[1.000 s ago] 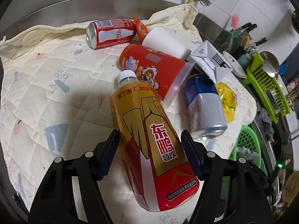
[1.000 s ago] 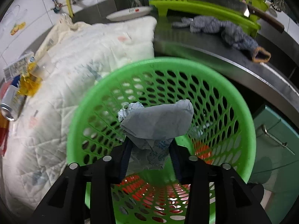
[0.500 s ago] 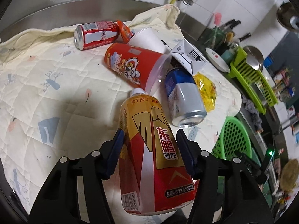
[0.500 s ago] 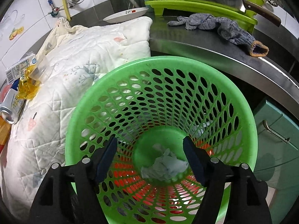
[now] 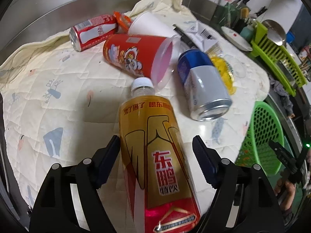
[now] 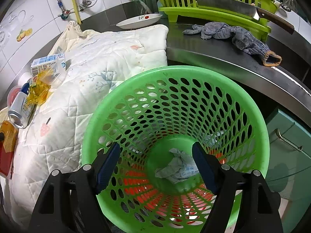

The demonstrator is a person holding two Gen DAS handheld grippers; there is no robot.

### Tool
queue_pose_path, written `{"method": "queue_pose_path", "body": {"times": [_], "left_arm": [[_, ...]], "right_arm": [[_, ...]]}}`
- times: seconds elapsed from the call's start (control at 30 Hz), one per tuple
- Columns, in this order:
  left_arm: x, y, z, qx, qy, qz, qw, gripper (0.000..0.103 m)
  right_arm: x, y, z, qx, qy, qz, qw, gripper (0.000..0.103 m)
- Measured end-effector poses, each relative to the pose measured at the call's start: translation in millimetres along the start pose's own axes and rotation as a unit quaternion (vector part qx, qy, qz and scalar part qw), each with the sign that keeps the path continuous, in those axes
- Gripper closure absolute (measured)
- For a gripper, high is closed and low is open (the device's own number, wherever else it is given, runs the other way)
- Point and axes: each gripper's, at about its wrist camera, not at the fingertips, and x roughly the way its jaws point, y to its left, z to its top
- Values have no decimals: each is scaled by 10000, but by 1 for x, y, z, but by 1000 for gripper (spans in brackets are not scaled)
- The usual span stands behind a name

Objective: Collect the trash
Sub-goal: 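Close the left gripper on the red-and-yellow drink bottle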

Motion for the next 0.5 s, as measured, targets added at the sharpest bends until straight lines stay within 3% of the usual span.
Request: {"method": "queue_pose_path", "body": {"times": [0.07,0.3,0.5], "left_arm": [[5,2,0,-9,13,126,9999,36],[-19,-1,-10,89,-270,-116,9995,38],[-51,-44,-10,558,-543,-692,9946,38]], "right_arm": [[-3,0,-1,1,-22,16,10000,29],[-18,-1,-1,35,-160,88,9998,29],[-38,0,-1,-56,-344,135,9993,29]]}}
